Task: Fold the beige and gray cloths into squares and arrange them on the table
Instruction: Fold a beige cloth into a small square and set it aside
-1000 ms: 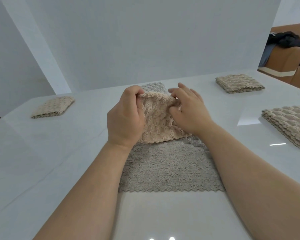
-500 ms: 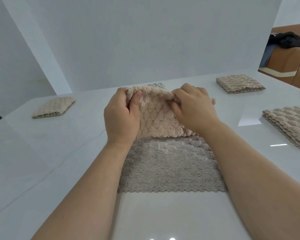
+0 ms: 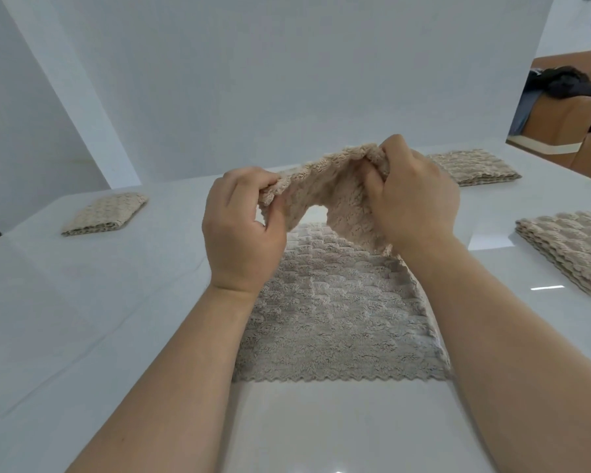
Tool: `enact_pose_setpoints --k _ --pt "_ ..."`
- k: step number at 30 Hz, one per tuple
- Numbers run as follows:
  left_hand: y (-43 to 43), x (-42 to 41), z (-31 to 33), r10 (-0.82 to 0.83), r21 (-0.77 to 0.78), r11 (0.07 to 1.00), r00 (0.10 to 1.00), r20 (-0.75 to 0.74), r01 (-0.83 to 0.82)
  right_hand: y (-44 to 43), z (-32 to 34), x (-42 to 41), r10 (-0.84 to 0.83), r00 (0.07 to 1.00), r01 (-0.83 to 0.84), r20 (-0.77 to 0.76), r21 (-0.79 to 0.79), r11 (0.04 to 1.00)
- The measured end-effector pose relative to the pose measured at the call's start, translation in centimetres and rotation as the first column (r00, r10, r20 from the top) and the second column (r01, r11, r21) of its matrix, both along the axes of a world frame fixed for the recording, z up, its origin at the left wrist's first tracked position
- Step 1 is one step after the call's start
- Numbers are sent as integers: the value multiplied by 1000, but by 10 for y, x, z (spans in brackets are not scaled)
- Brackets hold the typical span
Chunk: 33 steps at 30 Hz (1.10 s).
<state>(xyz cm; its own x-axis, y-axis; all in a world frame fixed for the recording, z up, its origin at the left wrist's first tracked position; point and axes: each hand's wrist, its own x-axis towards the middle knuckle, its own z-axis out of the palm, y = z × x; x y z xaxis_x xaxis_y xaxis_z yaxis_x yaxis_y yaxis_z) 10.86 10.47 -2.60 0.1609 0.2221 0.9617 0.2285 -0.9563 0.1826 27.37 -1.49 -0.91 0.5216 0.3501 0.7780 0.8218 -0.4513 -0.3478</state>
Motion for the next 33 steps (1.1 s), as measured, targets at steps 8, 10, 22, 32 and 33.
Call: enact_pose_setpoints --k 8,10,22,32,33 --pt "-22 3 3 -87 98 990 979 -184 106 -10 17 -10 -56 995 59 -79 44 997" --pt "-24 4 3 -2 141 989 962 -273 42 -9 17 -11 -14 991 21 -130 54 998" --pt "-23 5 1 -85 -241 970 908 -410 -18 -15 23 -17 509 765 -488 -395 159 858" --pt "-24 5 3 -115 -210 976 949 -295 53 -14 26 -21 619 622 -511 -480 351 785" --pt "-23 5 3 -102 -201 979 955 -278 46 -14 25 -20 576 652 -471 -492 333 817"
